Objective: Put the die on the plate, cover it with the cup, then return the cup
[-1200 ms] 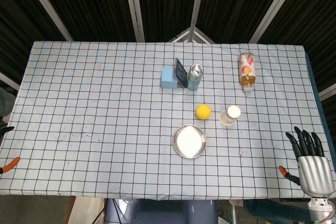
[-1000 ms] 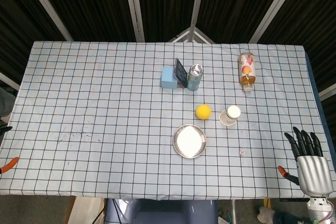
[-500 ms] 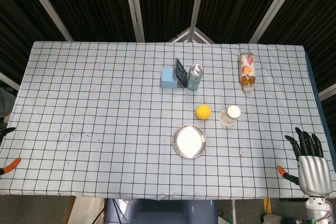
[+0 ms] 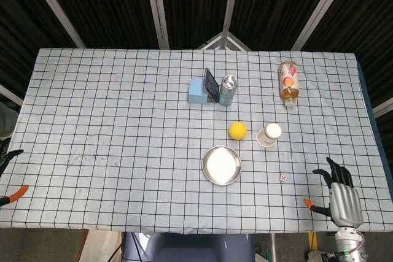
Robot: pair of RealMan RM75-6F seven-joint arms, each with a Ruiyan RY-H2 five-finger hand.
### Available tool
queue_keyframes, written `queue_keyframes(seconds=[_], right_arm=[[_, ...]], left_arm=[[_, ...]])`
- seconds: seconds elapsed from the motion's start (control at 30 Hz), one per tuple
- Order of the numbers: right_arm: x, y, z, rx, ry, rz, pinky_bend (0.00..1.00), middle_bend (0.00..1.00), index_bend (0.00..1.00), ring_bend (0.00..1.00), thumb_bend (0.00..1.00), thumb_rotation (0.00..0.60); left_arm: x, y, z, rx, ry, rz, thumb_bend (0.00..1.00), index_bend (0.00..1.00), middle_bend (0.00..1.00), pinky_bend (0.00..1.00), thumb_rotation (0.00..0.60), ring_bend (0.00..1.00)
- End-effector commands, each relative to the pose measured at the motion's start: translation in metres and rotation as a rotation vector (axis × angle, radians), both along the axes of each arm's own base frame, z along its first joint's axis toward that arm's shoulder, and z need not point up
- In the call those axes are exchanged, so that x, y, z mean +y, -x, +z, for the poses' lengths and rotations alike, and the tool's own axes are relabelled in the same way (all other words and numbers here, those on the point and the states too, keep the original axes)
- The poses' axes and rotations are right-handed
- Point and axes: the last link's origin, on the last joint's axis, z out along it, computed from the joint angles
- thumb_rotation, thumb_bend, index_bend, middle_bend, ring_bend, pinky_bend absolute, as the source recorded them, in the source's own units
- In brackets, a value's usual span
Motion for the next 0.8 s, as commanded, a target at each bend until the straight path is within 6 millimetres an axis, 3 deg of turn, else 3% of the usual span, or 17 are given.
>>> queue_keyframes(seconds=[0.03, 0.5, 0.67, 0.8], right_arm=[[-0.019, -0.006, -0.018, -0.036, -0.064, -0.016, 0.0, 0.08, 0.34, 0.06, 0.11, 0.6], [-0.064, -0.01, -0.055, 0.084, -0.133, -0.027, 0.0, 0.08, 0.41, 0.06, 0.21, 0.6], [-0.071, -0.01, -0.063, 0.085, -0.136, -0.048, 0.0, 0.08, 0.43, 0.06, 0.33, 0.6], [-0.074, -0.007, -0.068, 0.106, -0.142, -0.049, 0.0, 0.08, 0.43, 0.06, 0.34, 0.6]], left_arm=[[0.001, 0.0, -0.001, 0.001, 0.003, 0.002, 0.3, 0.19, 0.0, 0.02, 0.6, 0.0], [0.005, 0.001, -0.002, 0.006, 0.009, 0.012, 0.3, 0.19, 0.0, 0.02, 0.6, 0.0], [0.006, 0.001, -0.002, 0.009, 0.009, 0.014, 0.3, 0.19, 0.0, 0.02, 0.6, 0.0], [0.006, 0.001, -0.003, 0.011, 0.012, 0.014, 0.3, 0.19, 0.0, 0.02, 0.6, 0.0]])
